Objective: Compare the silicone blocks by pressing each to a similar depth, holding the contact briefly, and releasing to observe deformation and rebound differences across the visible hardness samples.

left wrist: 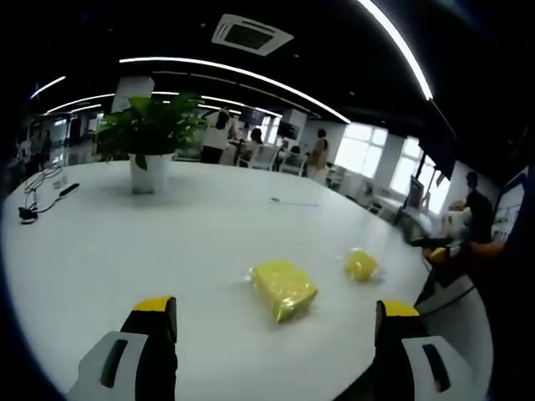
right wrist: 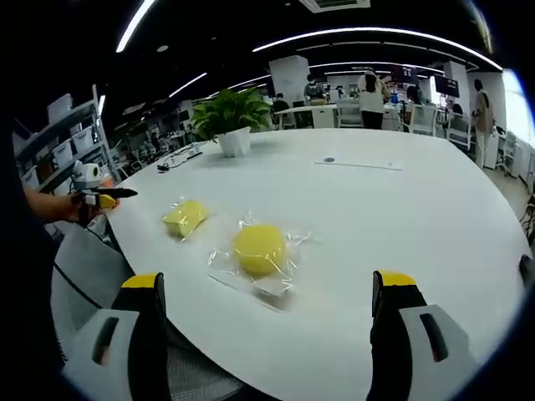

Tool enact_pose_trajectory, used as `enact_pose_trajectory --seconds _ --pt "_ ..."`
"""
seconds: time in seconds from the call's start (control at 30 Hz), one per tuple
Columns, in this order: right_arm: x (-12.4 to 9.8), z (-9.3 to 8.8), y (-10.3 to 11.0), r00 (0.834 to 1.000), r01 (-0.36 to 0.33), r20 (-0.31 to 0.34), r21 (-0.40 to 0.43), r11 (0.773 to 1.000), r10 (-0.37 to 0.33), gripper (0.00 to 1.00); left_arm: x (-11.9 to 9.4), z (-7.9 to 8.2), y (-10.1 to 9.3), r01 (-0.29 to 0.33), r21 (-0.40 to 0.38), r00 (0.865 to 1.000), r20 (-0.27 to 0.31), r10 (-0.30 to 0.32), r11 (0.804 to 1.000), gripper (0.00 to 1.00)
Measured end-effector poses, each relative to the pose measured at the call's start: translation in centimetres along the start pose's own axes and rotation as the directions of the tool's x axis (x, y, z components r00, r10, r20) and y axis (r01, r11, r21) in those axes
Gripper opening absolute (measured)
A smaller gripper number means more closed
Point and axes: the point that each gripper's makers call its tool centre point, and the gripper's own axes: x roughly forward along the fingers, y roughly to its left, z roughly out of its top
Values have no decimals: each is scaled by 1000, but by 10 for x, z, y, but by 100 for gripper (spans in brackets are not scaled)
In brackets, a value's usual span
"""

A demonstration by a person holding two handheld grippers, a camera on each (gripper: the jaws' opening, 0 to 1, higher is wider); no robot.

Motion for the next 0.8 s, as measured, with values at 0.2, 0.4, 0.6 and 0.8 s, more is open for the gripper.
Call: enact_pose_trajectory --seconds 0.2,0.4,0.6,0.8 --pt "3 -1 -2 1000 -8 -10 -4 1000 8 96 12 11 -9 22 6 1000 7 -22 1000 100" --pt "4 0 -5 1000 -11 -7 1 1000 11 96 31 21 -21 61 -10 998 -31 -62 998 100" --pt "6 -3 -4 1000 -23 1 21 1000 23 96 55 39 -41 108 -80 994 -6 -108 991 100" --pt "5 -4 -3 999 -32 16 36 999 31 96 84 50 -53 110 -77 993 -38 -113 991 100"
